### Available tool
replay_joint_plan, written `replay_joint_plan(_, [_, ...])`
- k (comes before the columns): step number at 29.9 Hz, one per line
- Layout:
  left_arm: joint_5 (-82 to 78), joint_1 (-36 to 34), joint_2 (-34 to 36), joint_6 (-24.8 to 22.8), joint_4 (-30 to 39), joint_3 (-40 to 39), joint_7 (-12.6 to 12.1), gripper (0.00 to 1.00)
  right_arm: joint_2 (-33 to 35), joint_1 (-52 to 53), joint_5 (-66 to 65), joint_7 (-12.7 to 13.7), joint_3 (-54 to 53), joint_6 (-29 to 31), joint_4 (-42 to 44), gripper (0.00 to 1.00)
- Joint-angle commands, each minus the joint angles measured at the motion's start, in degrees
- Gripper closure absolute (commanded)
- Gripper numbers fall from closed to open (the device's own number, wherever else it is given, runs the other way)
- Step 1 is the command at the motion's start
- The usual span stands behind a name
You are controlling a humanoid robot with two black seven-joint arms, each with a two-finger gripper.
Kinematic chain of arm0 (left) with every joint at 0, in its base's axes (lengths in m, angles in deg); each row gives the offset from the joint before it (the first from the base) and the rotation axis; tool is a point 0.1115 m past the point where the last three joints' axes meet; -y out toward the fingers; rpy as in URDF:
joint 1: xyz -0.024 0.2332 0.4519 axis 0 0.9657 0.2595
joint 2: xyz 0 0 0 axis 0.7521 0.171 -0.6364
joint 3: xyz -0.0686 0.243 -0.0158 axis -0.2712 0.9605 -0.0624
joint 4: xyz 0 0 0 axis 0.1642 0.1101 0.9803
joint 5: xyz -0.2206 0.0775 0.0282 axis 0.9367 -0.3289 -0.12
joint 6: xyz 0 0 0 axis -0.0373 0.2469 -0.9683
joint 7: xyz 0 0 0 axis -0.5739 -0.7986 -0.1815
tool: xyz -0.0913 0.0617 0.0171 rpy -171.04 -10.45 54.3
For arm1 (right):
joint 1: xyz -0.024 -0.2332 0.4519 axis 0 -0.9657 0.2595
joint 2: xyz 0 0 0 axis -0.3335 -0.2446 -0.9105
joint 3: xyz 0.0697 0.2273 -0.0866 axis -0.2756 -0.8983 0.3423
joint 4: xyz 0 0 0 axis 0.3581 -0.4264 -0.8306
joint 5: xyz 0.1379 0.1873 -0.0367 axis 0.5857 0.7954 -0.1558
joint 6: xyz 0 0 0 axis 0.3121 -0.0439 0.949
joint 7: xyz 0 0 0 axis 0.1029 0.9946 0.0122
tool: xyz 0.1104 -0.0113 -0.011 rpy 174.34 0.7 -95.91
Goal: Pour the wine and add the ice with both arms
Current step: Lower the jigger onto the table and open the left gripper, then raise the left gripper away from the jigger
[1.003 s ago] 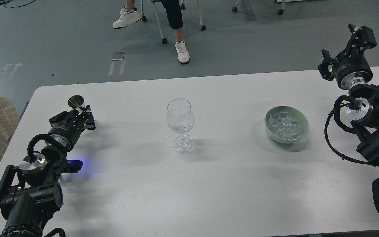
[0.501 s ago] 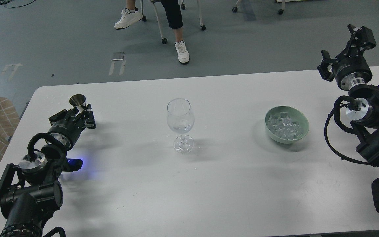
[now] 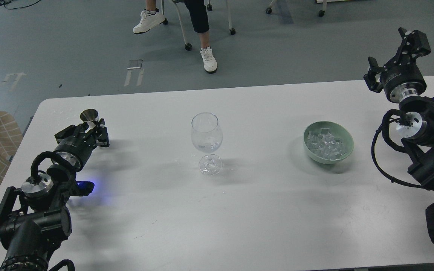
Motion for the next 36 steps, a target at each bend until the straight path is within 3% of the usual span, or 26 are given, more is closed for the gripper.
replay_joint_plan(1, [0.0, 0.0, -0.1, 0.0, 0.0, -0.09, -0.04, 0.51, 0.0, 0.01, -0.01, 0.0, -0.06, 0.0, 0.0, 0.0])
replay_joint_plan(4, [0.0, 0.0, -0.02, 0.0, 0.0, 0.0, -0.04, 0.45, 0.0, 0.01, -0.01, 0.0, -0.06, -0.09, 0.0, 0.0])
replay_joint_plan(12, [0.0, -0.08, -0.1, 0.0, 0.44, -0.09, -0.04, 0.41, 0.0, 0.01, -0.01, 0.0, -0.15, 0.0, 0.0, 0.0])
replay_joint_plan(17, [0.0, -0.7, -0.1, 0.0, 0.61, -0.17, 0.05, 0.29, 0.0, 0.09, -0.01, 0.0, -0.15, 0.0, -0.09, 0.0])
replay_joint_plan(29, [-0.09, -0.96, 0.86, 0.09, 8.08, -0.09, 0.66, 0.26, -0.09, 0.09, 0.08, 0.0, -0.5, 0.0, -0.09, 0.0])
replay_joint_plan(34, [-0.26, -2.98, 1.91, 0.0, 11.85, 1.05, 0.32, 0.04, 0.0, 0.53, 0.08, 0.0, -0.59, 0.0, -0.18, 0.0])
replay_joint_plan(36, [-0.18, -3.6, 3.58, -0.44, 13.26, 2.98, 0.58, 0.03, 0.0, 0.88, 0.08, 0.0, -0.59, 0.0, -0.7, 0.0])
